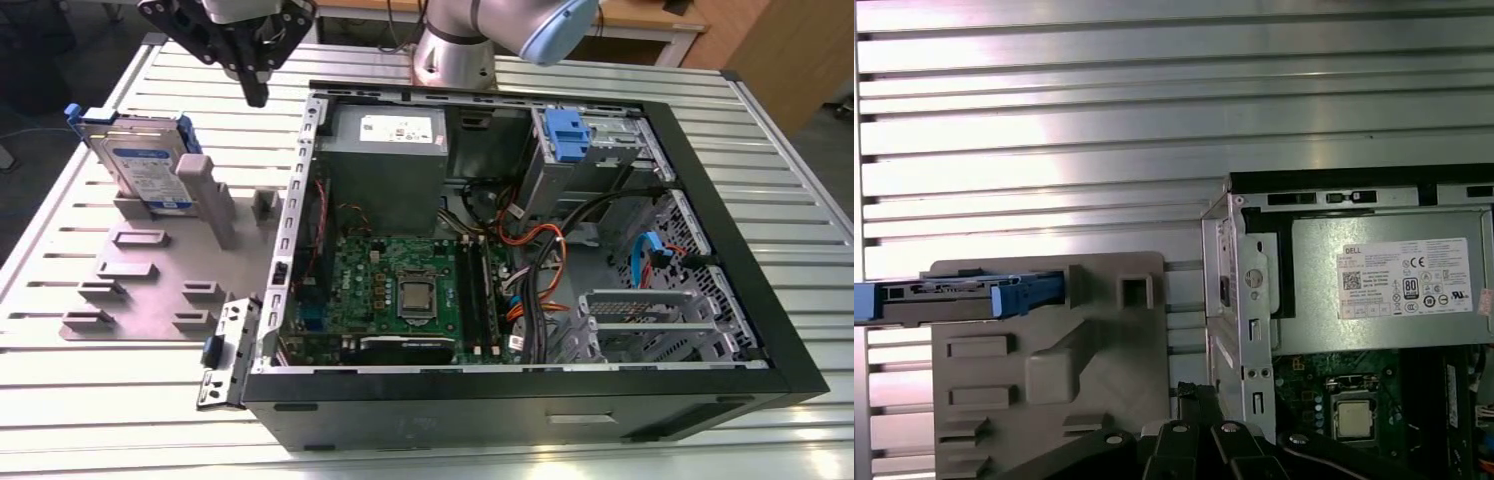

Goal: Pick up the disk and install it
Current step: 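Reach for the disk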

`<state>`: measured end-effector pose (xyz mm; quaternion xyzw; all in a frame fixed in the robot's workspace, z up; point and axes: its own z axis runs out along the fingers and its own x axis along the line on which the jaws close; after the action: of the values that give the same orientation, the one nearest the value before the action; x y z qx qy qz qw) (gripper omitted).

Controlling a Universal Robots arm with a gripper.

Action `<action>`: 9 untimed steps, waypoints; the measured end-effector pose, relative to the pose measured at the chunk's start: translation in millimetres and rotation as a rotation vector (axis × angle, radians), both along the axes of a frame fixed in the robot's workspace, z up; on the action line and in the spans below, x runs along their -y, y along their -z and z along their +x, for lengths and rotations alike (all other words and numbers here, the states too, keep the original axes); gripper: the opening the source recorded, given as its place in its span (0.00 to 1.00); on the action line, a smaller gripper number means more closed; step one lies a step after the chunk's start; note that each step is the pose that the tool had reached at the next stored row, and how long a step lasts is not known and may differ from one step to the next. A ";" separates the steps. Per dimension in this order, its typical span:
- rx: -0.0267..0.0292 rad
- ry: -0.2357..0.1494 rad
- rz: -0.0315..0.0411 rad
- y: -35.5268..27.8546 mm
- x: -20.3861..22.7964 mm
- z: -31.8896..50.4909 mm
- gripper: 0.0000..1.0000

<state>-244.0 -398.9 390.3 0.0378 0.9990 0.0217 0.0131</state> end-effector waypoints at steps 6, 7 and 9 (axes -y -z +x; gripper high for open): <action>-0.0001 0.000 0.0000 0.0 0.0 -0.6 0.11; 0.0000 0.000 0.0000 0.0 0.0 -0.6 0.11; 0.0000 0.000 0.0000 0.0 0.0 -0.6 0.11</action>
<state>-244.6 -398.9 390.3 0.0379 0.9990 0.0217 0.0131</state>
